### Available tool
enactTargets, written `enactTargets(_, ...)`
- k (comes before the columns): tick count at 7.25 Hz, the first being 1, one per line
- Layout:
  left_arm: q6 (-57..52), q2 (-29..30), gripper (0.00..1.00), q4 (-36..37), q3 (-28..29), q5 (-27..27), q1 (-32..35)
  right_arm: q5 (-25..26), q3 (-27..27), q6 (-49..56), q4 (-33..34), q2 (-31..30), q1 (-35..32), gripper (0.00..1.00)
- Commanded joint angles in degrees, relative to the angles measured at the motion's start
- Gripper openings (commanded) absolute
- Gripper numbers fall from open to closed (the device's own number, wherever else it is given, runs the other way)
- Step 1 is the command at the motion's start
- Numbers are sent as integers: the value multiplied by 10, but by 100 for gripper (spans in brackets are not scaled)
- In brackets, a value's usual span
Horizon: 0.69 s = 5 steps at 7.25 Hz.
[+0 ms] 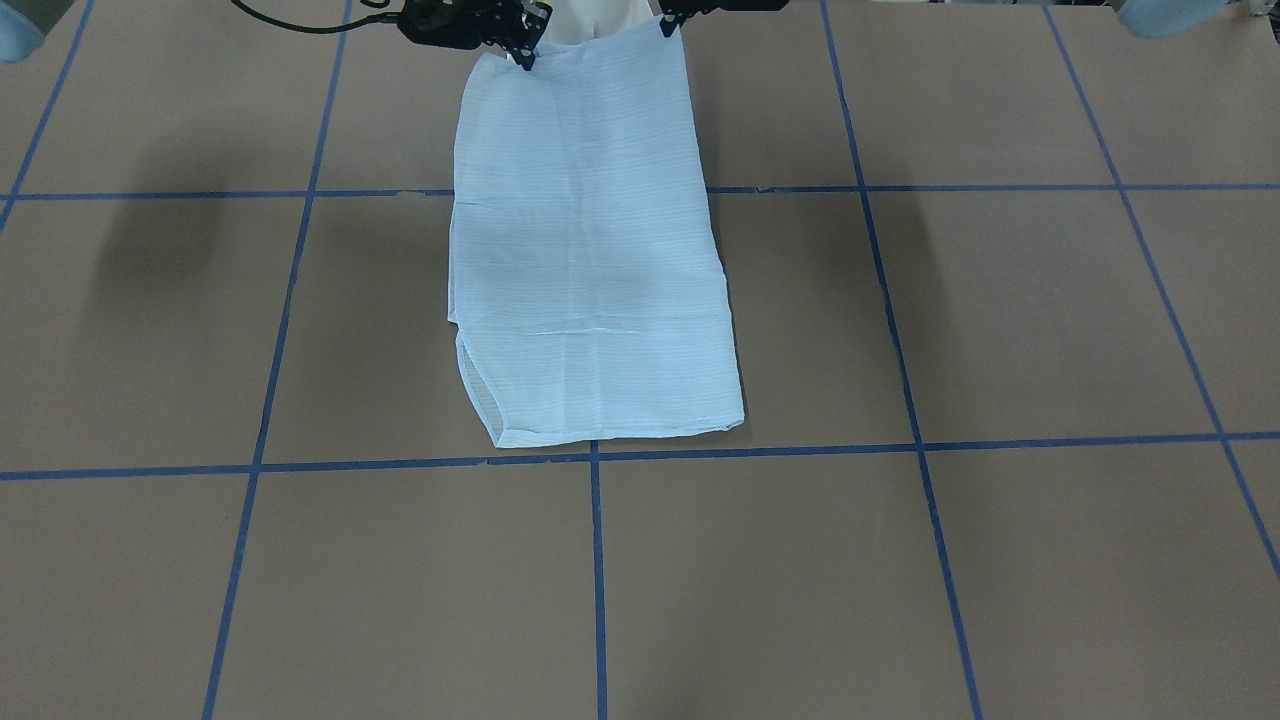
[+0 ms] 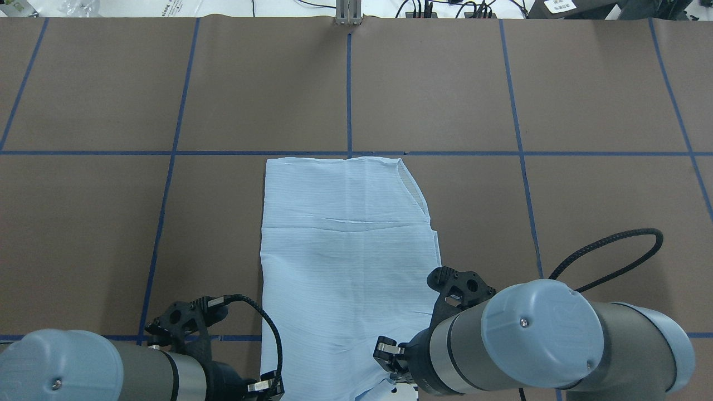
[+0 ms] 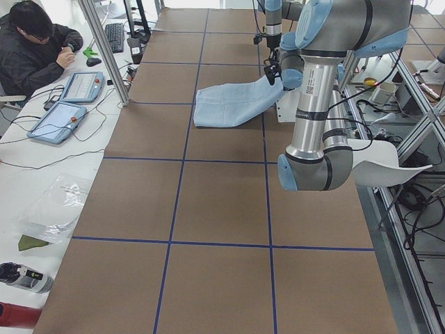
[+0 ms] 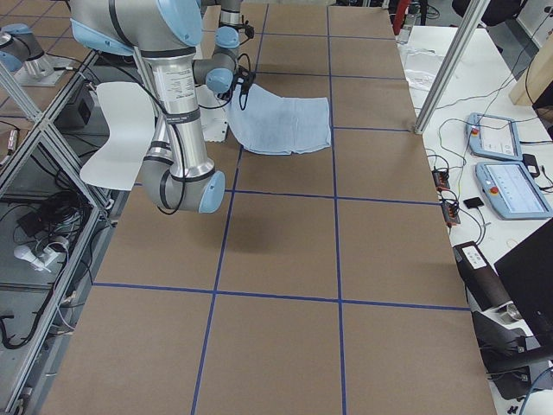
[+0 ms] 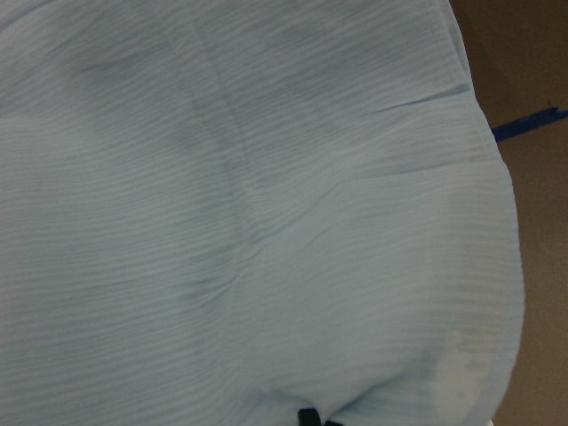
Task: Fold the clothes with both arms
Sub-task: 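Lift the near edge with both grippers and fold it away from the robot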
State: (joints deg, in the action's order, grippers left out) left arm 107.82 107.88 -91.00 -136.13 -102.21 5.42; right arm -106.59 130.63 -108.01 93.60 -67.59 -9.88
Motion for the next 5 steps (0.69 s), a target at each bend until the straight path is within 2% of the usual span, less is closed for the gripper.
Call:
enactTargets(1, 1, 6, 0, 2, 2, 0, 1, -1, -8, 3, 0, -1, -15, 0)
enactTargets(2, -6, 8, 0, 1, 6, 1, 7, -1, -18, 5, 0, 2, -28, 0)
enactTargets(5, -55, 26, 0, -6, 30, -7, 128, -2, -60, 53, -1, 31, -87, 0)
